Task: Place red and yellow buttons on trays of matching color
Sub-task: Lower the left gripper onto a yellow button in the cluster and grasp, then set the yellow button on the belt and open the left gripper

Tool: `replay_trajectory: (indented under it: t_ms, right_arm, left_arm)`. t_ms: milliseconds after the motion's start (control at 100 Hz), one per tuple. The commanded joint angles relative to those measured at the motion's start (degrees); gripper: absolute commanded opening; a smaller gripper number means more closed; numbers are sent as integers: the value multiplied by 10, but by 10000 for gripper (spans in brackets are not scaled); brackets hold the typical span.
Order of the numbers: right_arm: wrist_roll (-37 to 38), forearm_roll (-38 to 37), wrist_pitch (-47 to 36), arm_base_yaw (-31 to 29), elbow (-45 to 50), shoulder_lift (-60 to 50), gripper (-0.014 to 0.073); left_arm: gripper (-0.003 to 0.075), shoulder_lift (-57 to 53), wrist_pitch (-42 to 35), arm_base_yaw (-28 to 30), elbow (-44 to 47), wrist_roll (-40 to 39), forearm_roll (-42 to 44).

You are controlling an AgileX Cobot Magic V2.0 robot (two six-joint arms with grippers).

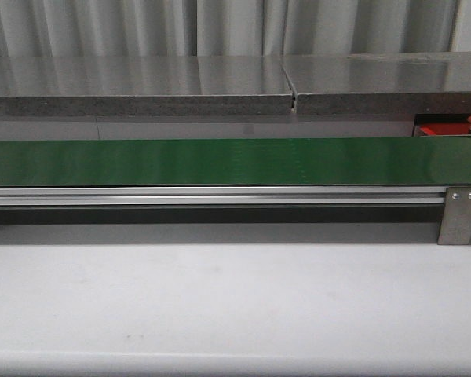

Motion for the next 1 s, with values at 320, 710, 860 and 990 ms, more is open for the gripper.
replay_trajectory:
  t_ms: [320,710,860,990]
  right_arm:
    - [-5,-5,-40,0,-13,-1,-118]
    - [-5,-5,-40,0,-13,-1,-118]
    - [-5,-5,-40,0,-13,-1,-118]
    - [-5,-5,-40,0,-13,-1,-118]
  left_arm:
    - [168,-78,17,2,-18,30,-16]
    - [168,-136,60,-5,-18,74,10]
    - [168,-145,70,-24,-18,82,10]
    - [168,-147,70,-41,-18,83,10]
